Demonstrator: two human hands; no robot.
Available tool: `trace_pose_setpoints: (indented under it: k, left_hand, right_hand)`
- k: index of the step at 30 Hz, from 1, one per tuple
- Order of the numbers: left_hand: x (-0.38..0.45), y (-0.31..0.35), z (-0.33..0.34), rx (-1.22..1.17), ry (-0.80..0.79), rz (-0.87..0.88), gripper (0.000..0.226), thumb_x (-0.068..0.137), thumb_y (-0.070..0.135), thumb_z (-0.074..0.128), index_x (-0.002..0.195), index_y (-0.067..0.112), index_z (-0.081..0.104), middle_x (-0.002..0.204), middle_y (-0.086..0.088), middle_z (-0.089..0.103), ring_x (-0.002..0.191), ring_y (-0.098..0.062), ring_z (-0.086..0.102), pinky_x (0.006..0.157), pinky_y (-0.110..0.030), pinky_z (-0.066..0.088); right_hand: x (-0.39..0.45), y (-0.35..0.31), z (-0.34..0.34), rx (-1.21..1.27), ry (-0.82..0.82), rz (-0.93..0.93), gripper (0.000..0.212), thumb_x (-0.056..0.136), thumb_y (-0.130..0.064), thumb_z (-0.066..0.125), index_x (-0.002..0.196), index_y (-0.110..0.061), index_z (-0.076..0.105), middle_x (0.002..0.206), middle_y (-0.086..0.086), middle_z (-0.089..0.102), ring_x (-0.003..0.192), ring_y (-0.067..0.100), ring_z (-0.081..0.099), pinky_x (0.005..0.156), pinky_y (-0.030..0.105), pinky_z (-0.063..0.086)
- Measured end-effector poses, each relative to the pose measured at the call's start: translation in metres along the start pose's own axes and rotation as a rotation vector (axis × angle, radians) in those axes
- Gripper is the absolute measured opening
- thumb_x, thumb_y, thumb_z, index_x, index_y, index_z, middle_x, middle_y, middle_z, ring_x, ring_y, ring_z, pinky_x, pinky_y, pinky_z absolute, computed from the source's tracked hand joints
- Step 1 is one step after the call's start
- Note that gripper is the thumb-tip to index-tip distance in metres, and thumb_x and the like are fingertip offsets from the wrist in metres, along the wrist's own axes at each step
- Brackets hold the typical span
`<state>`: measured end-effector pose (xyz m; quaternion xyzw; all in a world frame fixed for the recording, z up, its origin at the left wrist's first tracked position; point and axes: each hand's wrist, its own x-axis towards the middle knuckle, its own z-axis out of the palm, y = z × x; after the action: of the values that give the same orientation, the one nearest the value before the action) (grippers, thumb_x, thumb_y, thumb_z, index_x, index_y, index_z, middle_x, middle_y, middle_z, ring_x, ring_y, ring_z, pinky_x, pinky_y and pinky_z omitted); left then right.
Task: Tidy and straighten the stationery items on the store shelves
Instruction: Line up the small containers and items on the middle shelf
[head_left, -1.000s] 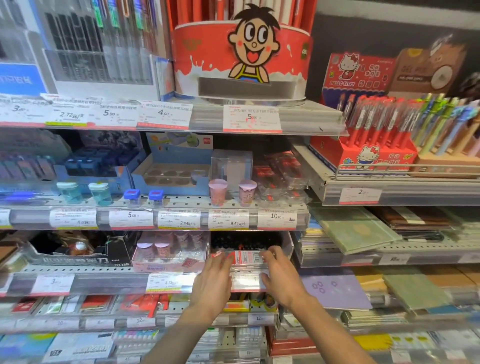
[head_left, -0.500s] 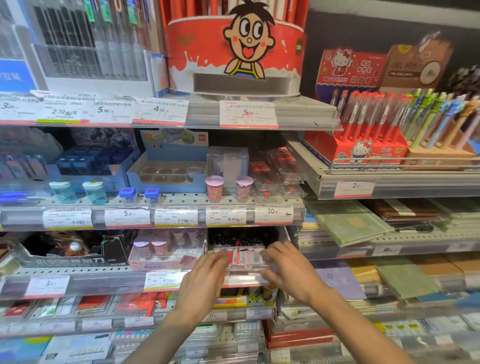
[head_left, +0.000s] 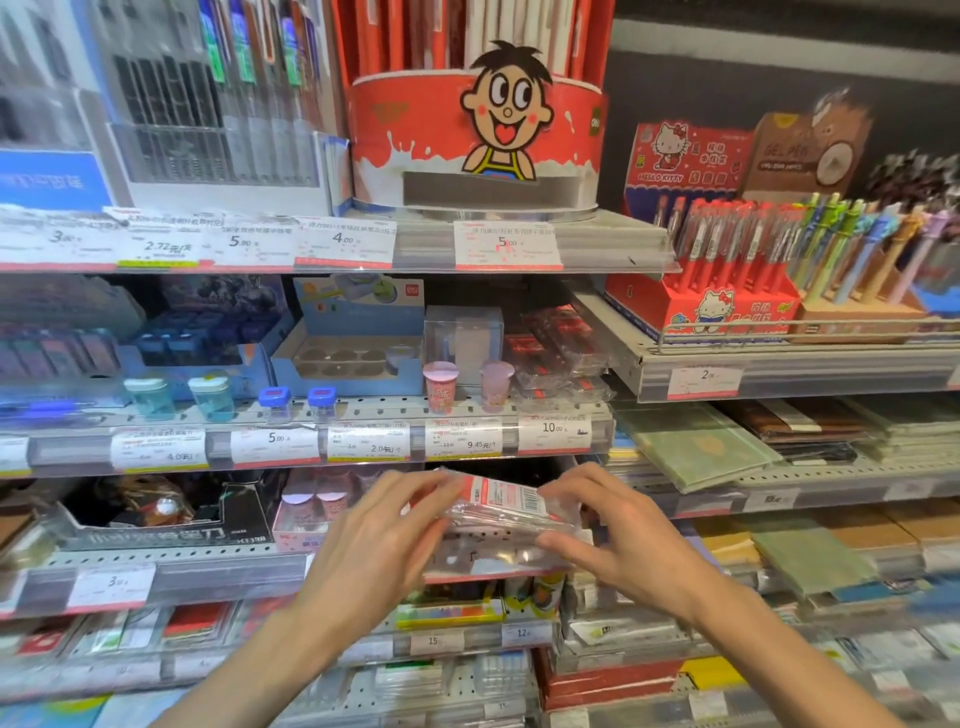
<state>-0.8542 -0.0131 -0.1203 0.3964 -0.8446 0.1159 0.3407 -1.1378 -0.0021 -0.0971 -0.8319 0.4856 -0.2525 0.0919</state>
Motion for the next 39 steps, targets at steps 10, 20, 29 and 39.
trace_pose_setpoints:
  k: [10,20,29,39]
  left_hand:
    - [0.082,-0.017,-0.030,0.051,0.110,0.121,0.034,0.098,0.023,0.058,0.131,0.017,0.062,0.126,0.003,0.063,0.108,-0.018,0.057,0.077,-0.032,0.054]
    - [0.142,-0.027,-0.018,0.101,-0.063,-0.180,0.052,0.096,0.045,0.039,0.138,0.017,0.052,0.152,-0.007,0.042,0.137,-0.028,0.038,0.106,-0.046,0.041]
    - [0.152,-0.040,-0.002,0.085,-0.205,-0.317,0.058,0.093,0.037,0.026,0.146,0.020,0.042,0.155,-0.001,0.038,0.143,-0.028,0.029,0.113,-0.050,0.033]
    - [0.152,-0.042,-0.001,0.074,-0.203,-0.303,0.057,0.093,0.033,0.029,0.146,0.021,0.042,0.154,-0.002,0.039,0.141,-0.029,0.030,0.112,-0.051,0.034]
  right_hand:
    - [0.006,-0.028,-0.045,0.072,0.213,0.003,0.039,0.093,-0.047,0.058,0.130,-0.037,0.055,0.121,-0.029,0.052,0.109,-0.002,0.054,0.089,0.012,0.041]
    - [0.044,-0.017,-0.054,-0.068,0.569,0.119,0.032,0.092,-0.036,0.065,0.120,-0.023,0.060,0.109,-0.011,0.056,0.085,0.006,0.055,0.078,0.025,0.046]
    - [0.109,-0.013,-0.048,-0.280,0.528,0.348,0.042,0.094,-0.048,0.056,0.120,-0.014,0.057,0.117,0.009,0.057,0.107,0.027,0.057,0.087,0.039,0.051]
    - [0.124,0.004,-0.042,-0.457,0.290,0.222,0.052,0.094,-0.058,0.043,0.128,-0.023,0.062,0.142,0.008,0.052,0.133,0.031,0.041,0.111,0.047,0.034]
